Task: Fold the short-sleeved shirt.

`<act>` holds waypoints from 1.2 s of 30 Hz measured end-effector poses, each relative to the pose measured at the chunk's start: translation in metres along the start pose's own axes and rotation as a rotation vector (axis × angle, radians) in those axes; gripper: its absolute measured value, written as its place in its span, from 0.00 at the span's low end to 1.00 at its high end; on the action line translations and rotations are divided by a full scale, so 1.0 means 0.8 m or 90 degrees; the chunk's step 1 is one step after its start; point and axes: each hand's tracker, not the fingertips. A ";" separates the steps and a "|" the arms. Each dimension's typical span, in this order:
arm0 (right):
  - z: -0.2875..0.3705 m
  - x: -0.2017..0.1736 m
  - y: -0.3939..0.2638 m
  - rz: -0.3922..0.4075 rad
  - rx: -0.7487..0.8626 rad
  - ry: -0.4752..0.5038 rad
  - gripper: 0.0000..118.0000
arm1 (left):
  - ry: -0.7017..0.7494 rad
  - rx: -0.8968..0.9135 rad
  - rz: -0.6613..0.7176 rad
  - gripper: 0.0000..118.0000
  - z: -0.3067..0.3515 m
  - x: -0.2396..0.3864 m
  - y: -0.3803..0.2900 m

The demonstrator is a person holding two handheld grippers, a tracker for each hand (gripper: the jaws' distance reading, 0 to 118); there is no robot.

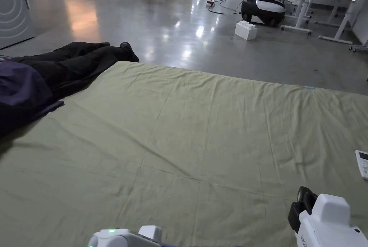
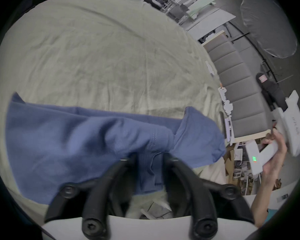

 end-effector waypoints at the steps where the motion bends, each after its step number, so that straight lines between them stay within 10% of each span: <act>1: 0.001 0.000 0.002 0.002 0.003 0.000 0.00 | -0.013 0.018 -0.002 0.39 0.016 -0.005 0.002; 4: 0.002 0.003 0.010 0.007 0.011 0.000 0.00 | -0.050 0.074 -0.001 0.66 0.068 -0.029 0.007; 13: -0.002 -0.001 0.019 0.014 0.022 0.000 0.00 | 0.010 0.165 0.027 0.70 0.149 -0.155 0.010; 25: -0.003 -0.005 0.018 0.002 0.007 0.000 0.00 | -0.246 0.127 0.142 0.70 0.072 -0.227 -0.002; 30: -0.001 -0.005 0.016 0.002 0.002 -0.006 0.00 | -0.255 0.119 0.132 0.63 0.051 -0.220 0.003; 33: 0.001 -0.005 0.016 0.004 0.002 -0.008 0.00 | -0.215 0.110 0.113 0.23 0.052 -0.216 0.005; 36: 0.001 -0.006 0.017 0.007 0.002 -0.008 0.00 | -0.209 0.105 0.115 0.19 0.052 -0.221 0.002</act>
